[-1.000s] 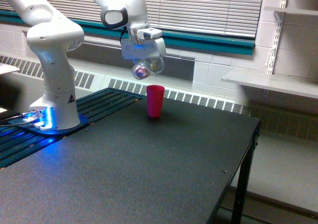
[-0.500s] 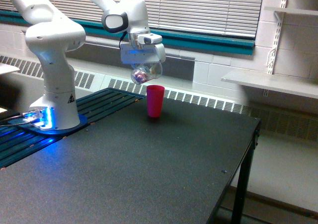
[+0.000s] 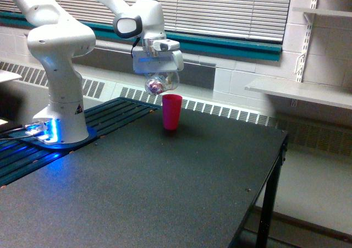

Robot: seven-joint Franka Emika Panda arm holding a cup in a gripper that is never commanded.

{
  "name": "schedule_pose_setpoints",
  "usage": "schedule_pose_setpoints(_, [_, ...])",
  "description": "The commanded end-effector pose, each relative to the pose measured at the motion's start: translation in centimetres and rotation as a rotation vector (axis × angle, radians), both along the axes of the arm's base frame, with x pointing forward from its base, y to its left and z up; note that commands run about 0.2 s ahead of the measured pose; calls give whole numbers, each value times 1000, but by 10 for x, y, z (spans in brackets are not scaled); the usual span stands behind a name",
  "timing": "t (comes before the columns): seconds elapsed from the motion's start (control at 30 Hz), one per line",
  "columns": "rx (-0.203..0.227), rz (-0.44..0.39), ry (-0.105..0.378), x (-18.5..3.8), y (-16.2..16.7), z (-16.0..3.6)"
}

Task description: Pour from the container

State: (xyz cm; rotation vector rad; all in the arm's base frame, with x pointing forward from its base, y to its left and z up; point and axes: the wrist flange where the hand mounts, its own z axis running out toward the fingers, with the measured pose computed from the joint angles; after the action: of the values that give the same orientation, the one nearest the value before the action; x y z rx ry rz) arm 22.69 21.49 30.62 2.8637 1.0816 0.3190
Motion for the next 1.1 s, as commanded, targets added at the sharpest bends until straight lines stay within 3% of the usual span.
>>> schedule_pose_setpoints(0.03, [-37, 17, 7, 0, -14, -10])
schedule_pose_setpoints(0.53, [-83, 50, 12, -2, -14, -14])
schedule_pose_setpoints(1.1, [-105, 77, -2, 3, -6, -15])
